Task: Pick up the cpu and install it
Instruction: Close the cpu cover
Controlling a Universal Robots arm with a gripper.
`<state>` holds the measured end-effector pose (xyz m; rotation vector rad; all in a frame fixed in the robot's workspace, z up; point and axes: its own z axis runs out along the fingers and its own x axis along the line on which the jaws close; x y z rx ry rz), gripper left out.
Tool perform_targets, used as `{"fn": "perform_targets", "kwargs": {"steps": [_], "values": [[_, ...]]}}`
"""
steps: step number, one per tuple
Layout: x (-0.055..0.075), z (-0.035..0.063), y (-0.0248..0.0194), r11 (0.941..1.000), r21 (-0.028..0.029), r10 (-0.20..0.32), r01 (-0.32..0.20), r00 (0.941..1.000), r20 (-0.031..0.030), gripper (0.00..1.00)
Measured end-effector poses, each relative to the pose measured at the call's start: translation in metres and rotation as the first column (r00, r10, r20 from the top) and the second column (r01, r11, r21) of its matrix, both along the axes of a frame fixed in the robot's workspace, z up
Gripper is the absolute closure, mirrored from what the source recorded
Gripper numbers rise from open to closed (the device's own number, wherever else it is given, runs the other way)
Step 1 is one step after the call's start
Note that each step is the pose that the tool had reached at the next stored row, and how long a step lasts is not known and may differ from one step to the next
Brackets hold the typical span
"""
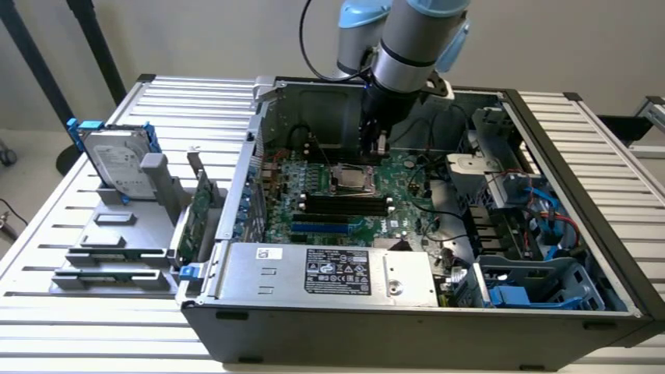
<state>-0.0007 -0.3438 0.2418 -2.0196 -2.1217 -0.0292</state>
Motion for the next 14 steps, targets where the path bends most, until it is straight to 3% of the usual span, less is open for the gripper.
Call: {"fn": "perform_targets", "kwargs": {"steps": [7,11,14], "values": [[-0.028,-0.0119,0.0000,1.0000,0.0001,0.001,-0.001,1.0000,-0.0003,0.89],[-0.035,-0.0192,0.0000,1.0000,0.0001,0.001,-0.001,1.0000,-0.0006,0.89],[-0.035,-0.0223,0.0000,1.0000,0.0000,0.001,-0.001,1.0000,-0.0094,0.89]]}}
